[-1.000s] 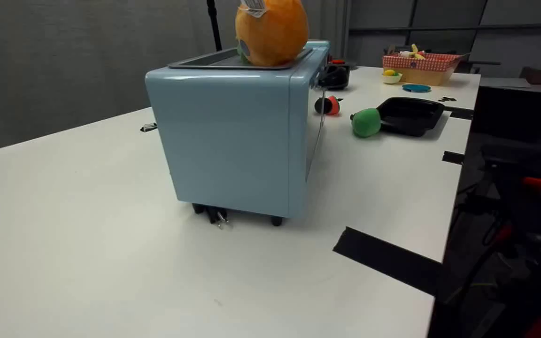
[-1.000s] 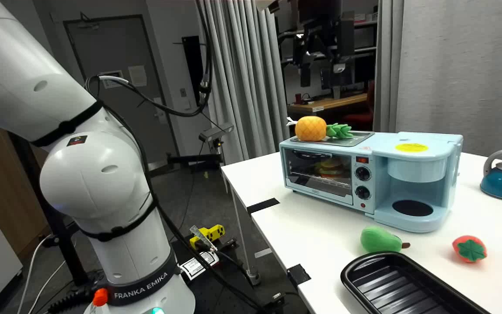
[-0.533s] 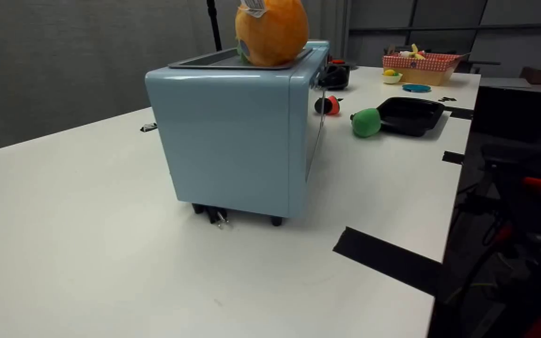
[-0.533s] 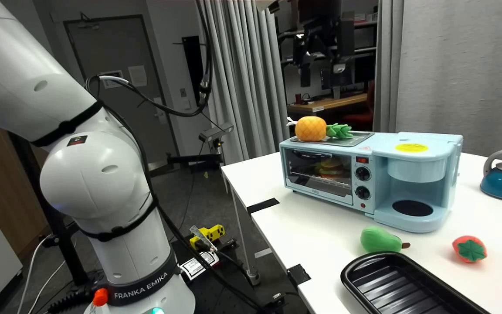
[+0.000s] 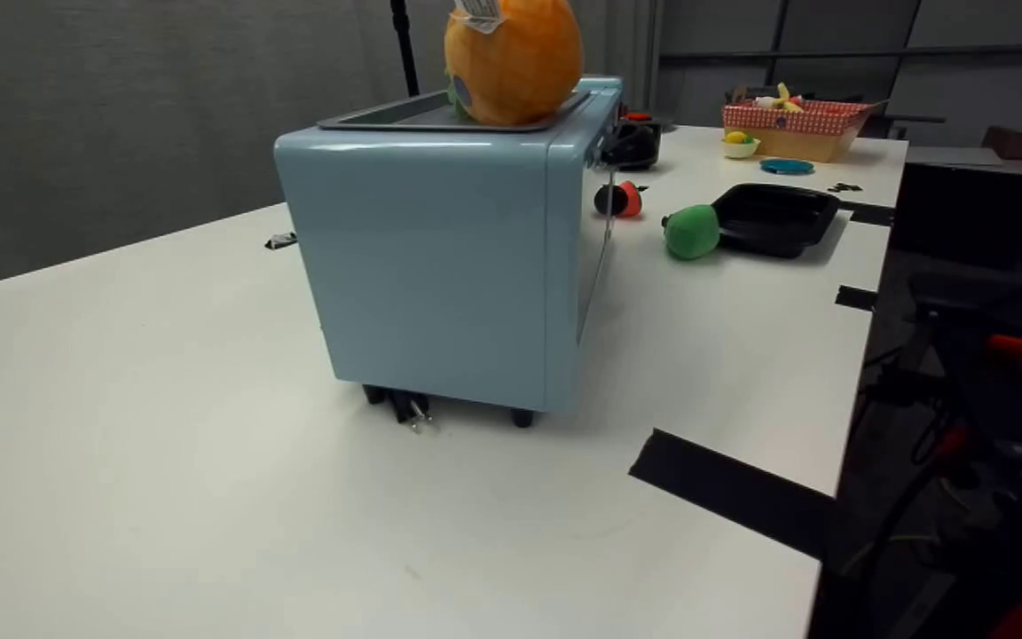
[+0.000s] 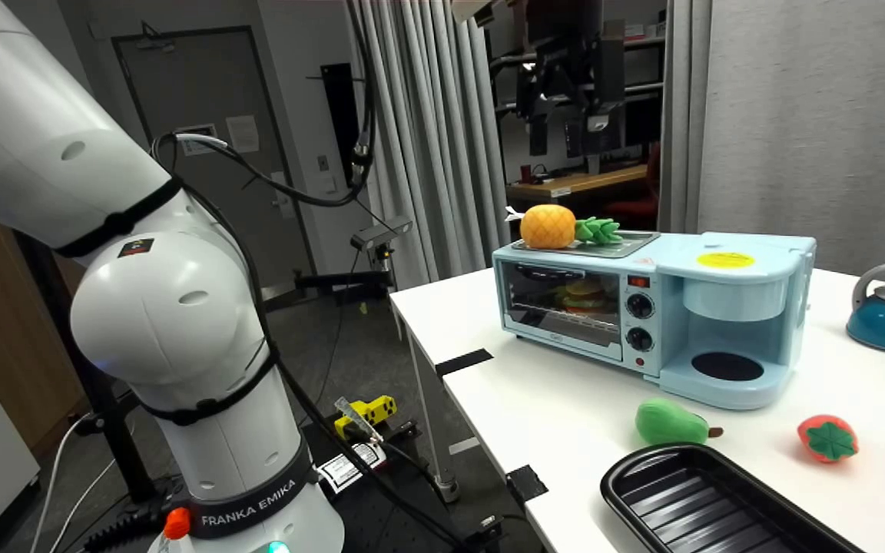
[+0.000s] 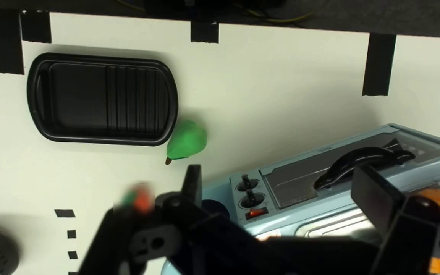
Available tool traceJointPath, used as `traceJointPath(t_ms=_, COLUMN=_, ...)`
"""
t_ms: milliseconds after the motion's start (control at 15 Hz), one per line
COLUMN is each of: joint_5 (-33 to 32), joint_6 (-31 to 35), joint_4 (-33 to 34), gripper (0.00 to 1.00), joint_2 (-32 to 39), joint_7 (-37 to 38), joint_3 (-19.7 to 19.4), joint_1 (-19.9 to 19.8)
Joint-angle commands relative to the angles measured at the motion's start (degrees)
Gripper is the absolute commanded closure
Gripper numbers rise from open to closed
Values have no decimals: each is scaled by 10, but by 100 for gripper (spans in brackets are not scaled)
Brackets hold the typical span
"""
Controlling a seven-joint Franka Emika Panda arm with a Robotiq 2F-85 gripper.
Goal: Push the button on the top of the breakfast maker
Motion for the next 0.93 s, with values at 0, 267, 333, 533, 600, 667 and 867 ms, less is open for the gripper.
traceJointPath(t_ms=0, joint_5=4, joint_6=5, joint_4=23, gripper=0, joint_2=29, joint_7=5, joint_3=10, joint_1=-2)
traceJointPath(t_ms=267, joint_5=-1, joint_6=17, joint_4=53, gripper=0, joint_2=70, joint_7=20, joint_3=26, joint_1=1)
traceJointPath(t_ms=333, joint_5=-1, joint_6=21, joint_4=66, gripper=0, joint_2=85, joint_7=26, joint_3=29, joint_1=1)
traceJointPath(t_ms=533, joint_5=-2, joint_6=34, joint_4=110, gripper=0, joint_2=130, joint_7=39, joint_3=33, joint_1=-1)
traceJointPath(t_ms=600, joint_5=-2, joint_6=38, joint_4=124, gripper=0, joint_2=146, joint_7=43, joint_3=33, joint_1=-2)
traceJointPath(t_ms=667, joint_5=-1, joint_6=41, joint_4=142, gripper=0, joint_2=165, joint_7=47, joint_3=31, joint_1=-2)
traceJointPath(t_ms=867, joint_5=1, joint_6=51, joint_4=191, gripper=0, joint_2=218, joint_7=62, joint_3=29, joint_1=-4)
